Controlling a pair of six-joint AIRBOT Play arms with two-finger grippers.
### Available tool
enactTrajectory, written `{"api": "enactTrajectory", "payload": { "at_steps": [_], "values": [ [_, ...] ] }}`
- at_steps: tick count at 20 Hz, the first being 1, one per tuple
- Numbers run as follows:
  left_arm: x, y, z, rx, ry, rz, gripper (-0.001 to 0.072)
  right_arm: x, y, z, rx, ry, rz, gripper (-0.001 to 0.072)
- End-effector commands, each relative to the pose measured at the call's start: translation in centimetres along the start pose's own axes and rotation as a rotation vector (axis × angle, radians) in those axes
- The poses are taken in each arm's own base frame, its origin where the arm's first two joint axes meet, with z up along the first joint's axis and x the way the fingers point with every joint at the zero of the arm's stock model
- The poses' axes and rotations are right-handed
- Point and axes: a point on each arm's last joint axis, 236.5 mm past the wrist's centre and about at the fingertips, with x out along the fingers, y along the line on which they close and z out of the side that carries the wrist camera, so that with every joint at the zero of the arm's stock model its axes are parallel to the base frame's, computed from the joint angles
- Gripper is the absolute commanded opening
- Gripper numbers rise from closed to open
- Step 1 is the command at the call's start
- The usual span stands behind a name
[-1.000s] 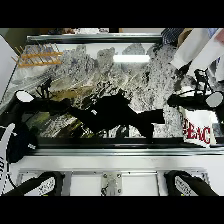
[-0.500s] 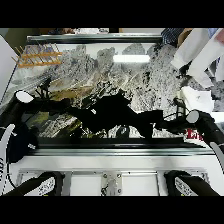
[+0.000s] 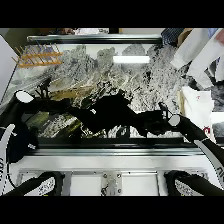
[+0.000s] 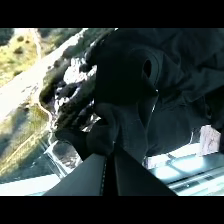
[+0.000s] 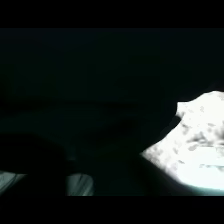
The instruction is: Fold the clothes and pants, and hang the long-sleeved shirts on hangers.
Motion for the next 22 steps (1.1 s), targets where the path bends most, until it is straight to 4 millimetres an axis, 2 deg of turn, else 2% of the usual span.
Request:
{"api": "enactTrajectory", "payload": {
  "at_steps": [1,2,3,4,6,7,9,11,12,13,14,15,17,20,22],
  "values": [
    [-0.4,0.1,0.7,-0.002,-0.027,0.004,0.0009,-0.5,1.7,0.6,-0.088,-0.022,0.029,0.001],
    [-1.5,0.0,1.6,0.002,-0.062,0.002,0.0009,-2.0,2.2,1.7,-0.131,-0.049,0.032,0.001],
    [-3.4,-0.6,2.9,0.018,-0.115,-0.002,0.0009,-4.7,2.6,3.5,-0.193,-0.095,0.026,0.001],
    [-6.4,-1.7,4.6,0.045,-0.196,-0.007,0.0009,-8.3,2.7,5.5,-0.244,-0.159,0.002,0.0009],
    [-14.2,-4.7,7.1,0.118,-0.377,-0.016,0.0009,-18.6,2.8,9.6,-0.31,-0.371,-0.072,0.0009],
    [-18.5,-6.8,7.3,0.167,-0.47,-0.018,0.0009,-25.0,3.1,11.2,-0.32,-0.525,-0.099,0.001],
    [-25.2,-11.0,6.2,0.276,-0.632,-0.018,0.0009,-36.2,4.0,12.1,-0.288,-0.813,-0.114,0.0009],
    [-30.7,-15.0,3.5,0.382,-0.776,-0.025,0.0008,-44.3,4.4,10.8,-0.239,-1.018,-0.13,0.0009],
    [-32.4,-16.5,2.2,0.419,-0.829,-0.034,0.0008,-46.8,4.4,10.1,-0.226,-1.084,-0.142,0.0009],
    [-33.8,-17.7,0.9,0.436,-0.875,-0.05,0.0009,-48.7,4.4,9.4,-0.219,-1.133,-0.157,0.0009],
    [-34.5,-18.4,0.0,0.443,-0.908,-0.066,0.0009,-49.6,4.3,8.9,-0.209,-1.159,-0.163,0.0009],
    [-34.9,-18.7,-0.9,0.446,-0.929,-0.076,0.0009,-50.0,4.3,8.7,-0.195,-1.171,-0.16,0.0009],
    [-33.7,-18.0,-1.7,0.41,-0.91,-0.088,0.0009,-49.4,4.2,9.0,-0.175,-1.149,-0.139,0.0009],
    [-28.6,-14.6,-1.3,0.305,-0.793,-0.084,0.0009,-46.4,5.1,11.1,-0.154,-1.05,-0.035,0.0009],
    [-23.6,-11.4,-0.7,0.219,-0.665,-0.076,0.0008,-42.4,4.8,13.5,-0.144,-0.924,-0.01,0.0009]
  ]
}}
